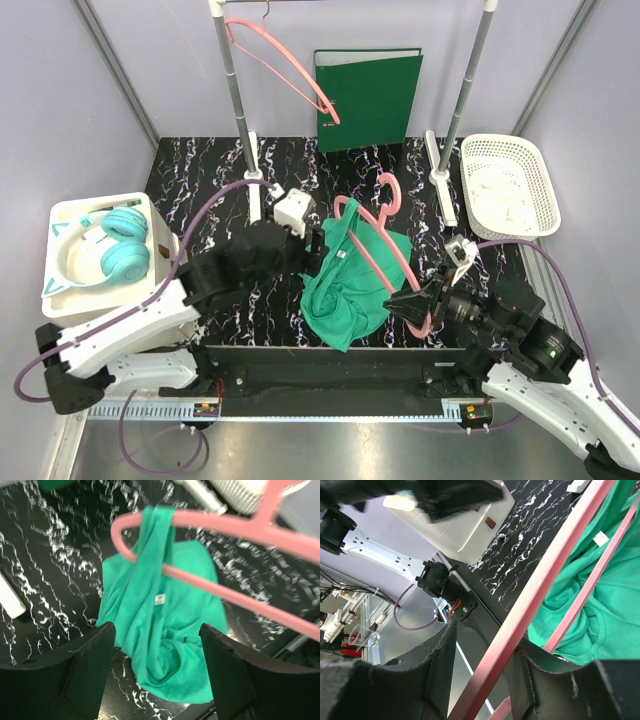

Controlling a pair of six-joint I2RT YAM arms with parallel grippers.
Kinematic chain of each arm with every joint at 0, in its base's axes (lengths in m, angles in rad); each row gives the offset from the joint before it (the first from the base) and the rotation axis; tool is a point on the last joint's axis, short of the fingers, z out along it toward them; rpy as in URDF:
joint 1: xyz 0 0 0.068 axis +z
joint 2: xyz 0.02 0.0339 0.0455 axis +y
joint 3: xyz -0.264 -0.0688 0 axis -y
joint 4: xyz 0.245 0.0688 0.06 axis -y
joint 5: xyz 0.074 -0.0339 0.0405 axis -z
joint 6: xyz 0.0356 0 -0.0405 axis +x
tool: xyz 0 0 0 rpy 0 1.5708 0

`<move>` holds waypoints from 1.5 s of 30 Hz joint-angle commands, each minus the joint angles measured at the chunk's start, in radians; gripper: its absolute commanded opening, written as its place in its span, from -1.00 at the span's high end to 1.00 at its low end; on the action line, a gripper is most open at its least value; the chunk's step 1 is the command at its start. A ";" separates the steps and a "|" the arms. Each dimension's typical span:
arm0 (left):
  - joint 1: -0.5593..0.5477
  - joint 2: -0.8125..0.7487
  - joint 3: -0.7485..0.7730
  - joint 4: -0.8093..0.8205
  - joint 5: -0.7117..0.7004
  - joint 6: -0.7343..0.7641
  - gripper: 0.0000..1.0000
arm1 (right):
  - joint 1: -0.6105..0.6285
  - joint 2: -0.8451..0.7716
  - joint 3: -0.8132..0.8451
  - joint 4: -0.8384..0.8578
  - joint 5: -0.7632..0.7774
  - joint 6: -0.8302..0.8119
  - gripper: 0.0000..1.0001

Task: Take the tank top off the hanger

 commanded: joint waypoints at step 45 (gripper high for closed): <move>0.293 0.192 0.132 0.079 -0.154 -0.161 1.00 | -0.003 -0.201 0.162 -0.147 -0.215 0.061 1.00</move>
